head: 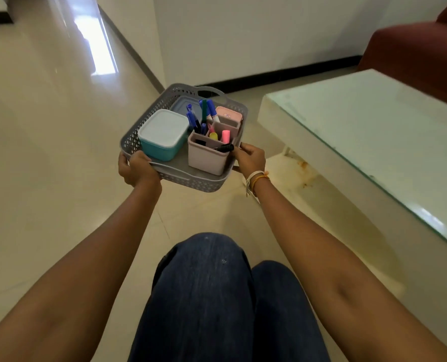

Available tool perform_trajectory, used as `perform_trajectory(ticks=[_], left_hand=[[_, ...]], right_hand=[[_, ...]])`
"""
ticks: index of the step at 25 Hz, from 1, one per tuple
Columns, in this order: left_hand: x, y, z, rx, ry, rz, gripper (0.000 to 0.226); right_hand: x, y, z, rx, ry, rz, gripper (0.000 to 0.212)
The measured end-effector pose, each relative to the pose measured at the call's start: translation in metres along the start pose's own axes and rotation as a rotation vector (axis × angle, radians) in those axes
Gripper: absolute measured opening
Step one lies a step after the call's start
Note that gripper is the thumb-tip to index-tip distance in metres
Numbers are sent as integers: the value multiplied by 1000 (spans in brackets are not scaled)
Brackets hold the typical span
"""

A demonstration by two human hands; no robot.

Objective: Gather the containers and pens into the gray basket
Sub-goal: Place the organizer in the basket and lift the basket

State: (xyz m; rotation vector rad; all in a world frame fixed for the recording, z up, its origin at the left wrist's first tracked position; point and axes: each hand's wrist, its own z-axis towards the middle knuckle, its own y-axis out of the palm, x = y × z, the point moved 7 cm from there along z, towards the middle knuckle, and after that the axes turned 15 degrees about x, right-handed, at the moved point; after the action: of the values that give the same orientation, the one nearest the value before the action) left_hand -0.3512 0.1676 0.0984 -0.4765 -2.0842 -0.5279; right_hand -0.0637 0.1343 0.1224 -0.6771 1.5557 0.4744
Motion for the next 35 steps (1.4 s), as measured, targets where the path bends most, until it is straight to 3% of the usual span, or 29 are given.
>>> perform_trajectory(ticks=[7,11,15,20,25,28,29,31,32,35], left_hand=[[-110,-18,6,-147,-147,182,70],[-171,-3,-21,-268,-214,329,66],[-227,16,-59,-409,-315,446,60],[-273,39,-103,-599,-380,555,72],[-315,48,-134,-733,-416,639,77],[-331,44,-147,-810,-406,752,69],[-333,42,-147,-832,-397,821,59],[-334,38,-151,-888,-410,1040,40],[-332,35,-156,-939,-442,1169,43],[-325,40,-174,-1055,-481,1308,47]], right_hand=[[109,-56,-7,82,230,-49,22],[153,-113,4,208,457,2,38],[181,-177,6,385,590,82,36],[219,-236,5,591,737,204,34],[244,-275,2,613,749,165,37],[240,-290,6,642,701,240,52],[238,-293,5,657,712,254,49],[235,-291,-6,644,817,199,23],[230,-284,-13,580,902,157,12],[214,-267,-29,427,1108,143,14]])
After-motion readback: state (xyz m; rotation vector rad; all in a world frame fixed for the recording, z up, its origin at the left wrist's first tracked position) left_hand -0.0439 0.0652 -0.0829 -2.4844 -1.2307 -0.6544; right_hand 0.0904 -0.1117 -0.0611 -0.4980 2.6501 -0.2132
